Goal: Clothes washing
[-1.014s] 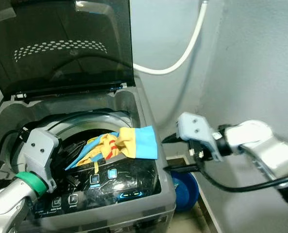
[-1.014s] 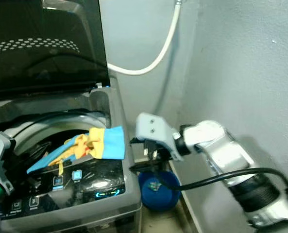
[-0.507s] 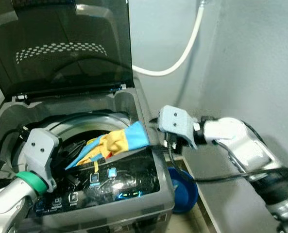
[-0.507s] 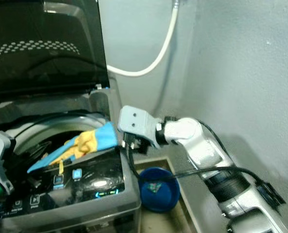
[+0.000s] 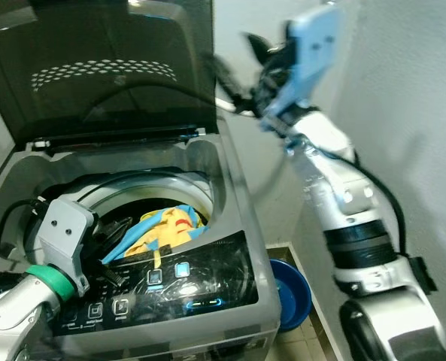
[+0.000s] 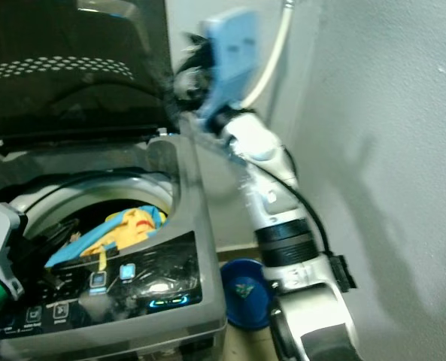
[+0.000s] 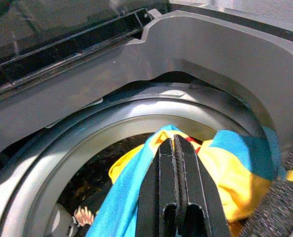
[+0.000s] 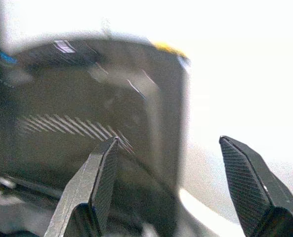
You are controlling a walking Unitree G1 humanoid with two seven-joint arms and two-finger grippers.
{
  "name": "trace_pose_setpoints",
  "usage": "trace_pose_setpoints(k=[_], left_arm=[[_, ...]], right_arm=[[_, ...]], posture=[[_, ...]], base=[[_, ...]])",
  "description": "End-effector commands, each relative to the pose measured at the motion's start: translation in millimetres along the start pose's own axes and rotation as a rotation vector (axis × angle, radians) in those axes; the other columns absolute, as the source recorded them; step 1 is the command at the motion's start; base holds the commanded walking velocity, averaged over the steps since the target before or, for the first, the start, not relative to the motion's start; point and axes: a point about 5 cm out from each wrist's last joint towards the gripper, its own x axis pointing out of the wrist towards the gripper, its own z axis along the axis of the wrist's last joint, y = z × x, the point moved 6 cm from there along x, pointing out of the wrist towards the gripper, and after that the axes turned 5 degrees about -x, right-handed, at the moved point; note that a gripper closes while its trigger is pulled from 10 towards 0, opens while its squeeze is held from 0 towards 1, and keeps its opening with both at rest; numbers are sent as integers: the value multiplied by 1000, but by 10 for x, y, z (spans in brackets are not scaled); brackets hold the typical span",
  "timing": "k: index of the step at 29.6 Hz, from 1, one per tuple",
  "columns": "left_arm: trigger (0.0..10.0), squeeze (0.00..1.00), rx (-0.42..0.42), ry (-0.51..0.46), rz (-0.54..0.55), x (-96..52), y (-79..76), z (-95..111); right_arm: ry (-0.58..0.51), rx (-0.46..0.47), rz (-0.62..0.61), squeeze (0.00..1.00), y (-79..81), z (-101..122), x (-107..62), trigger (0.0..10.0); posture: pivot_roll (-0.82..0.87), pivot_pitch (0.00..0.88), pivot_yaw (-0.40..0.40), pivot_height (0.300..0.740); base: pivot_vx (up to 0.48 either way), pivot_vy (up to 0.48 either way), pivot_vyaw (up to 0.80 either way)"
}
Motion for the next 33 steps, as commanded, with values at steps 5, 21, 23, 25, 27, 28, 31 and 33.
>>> trace_pose_setpoints(k=[5,21,23,25,27,28,31,33], left_arm=[[10000,0,7,-92,152,275,119,244],[10000,0,-194,-197,234,712,-37,362],[10000,0,-180,-109,223,757,-158,165],[10000,0,-155,-64,204,763,-218,33],[10000,0,-149,-36,210,765,-218,-49],[10000,0,-149,-36,210,765,-218,-49],[10000,0,-162,-42,224,744,-191,-64],[10000,0,-160,-38,237,728,-164,-98]], right_arm=[[212,106,-178,0,-286,-708,-478,10000],[290,191,-216,0,-57,-1079,-913,10000],[294,158,-227,0,-105,-1082,-960,10000],[291,122,-233,0,-119,-1049,-932,10000],[295,110,-234,0,-117,-1037,-909,10000],[295,110,-234,0,-117,-1037,-909,10000],[276,96,-212,0,-61,-988,-855,10000],[258,75,-206,0,-49,-945,-824,10000]], posture=[[45,35,73,740],[12,0,76,740],[21,0,74,740],[15,0,63,740],[17,0,71,740],[17,0,71,740],[3,0,63,740],[3,0,69,740]], base=[[0,0,0],[0,0,0],[0,0,0],[0,0,0],[0,0,0],[0,0,0],[0,0,0],[0,0,0]])
